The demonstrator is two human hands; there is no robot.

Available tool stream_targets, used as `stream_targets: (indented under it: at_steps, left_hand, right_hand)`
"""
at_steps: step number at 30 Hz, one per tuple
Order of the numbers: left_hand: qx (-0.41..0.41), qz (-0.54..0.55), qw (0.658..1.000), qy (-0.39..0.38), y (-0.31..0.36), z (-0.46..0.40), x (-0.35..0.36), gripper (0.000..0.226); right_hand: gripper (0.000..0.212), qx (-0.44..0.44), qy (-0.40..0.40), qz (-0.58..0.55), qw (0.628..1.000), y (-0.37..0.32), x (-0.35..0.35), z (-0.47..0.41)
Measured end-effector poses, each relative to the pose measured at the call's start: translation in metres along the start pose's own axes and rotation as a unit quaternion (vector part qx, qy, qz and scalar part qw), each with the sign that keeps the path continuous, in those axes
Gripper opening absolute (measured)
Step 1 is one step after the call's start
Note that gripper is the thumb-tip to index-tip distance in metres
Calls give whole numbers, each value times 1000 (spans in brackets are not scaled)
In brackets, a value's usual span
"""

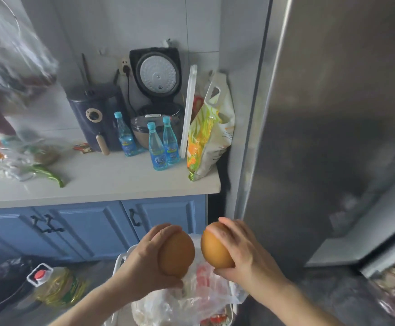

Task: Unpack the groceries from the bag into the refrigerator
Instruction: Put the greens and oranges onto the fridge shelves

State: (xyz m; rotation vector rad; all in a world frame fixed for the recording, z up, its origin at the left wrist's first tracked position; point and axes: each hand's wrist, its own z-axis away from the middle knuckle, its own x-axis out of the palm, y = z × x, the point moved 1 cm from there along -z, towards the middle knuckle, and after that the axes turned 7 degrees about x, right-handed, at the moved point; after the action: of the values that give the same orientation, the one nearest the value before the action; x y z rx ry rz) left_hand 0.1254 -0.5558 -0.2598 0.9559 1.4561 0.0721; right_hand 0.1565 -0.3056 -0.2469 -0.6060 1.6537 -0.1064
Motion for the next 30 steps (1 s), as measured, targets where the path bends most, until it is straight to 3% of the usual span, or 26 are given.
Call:
stream_targets:
  at_steps: [10, 21, 30]
  left_hand:
    - [171, 30, 985, -13, 109, -100, 3, 96]
    - [265, 91, 954, -105, 280, -231, 139, 102]
    - [276, 150, 946, -74, 423, -338, 245, 102]
  right_hand:
    - [88, 106, 96, 96, 985, 55, -102, 39]
    - [88, 269, 115, 158, 943, 214, -219, 147]
    - [88, 295, 144, 203, 923, 370, -345, 200]
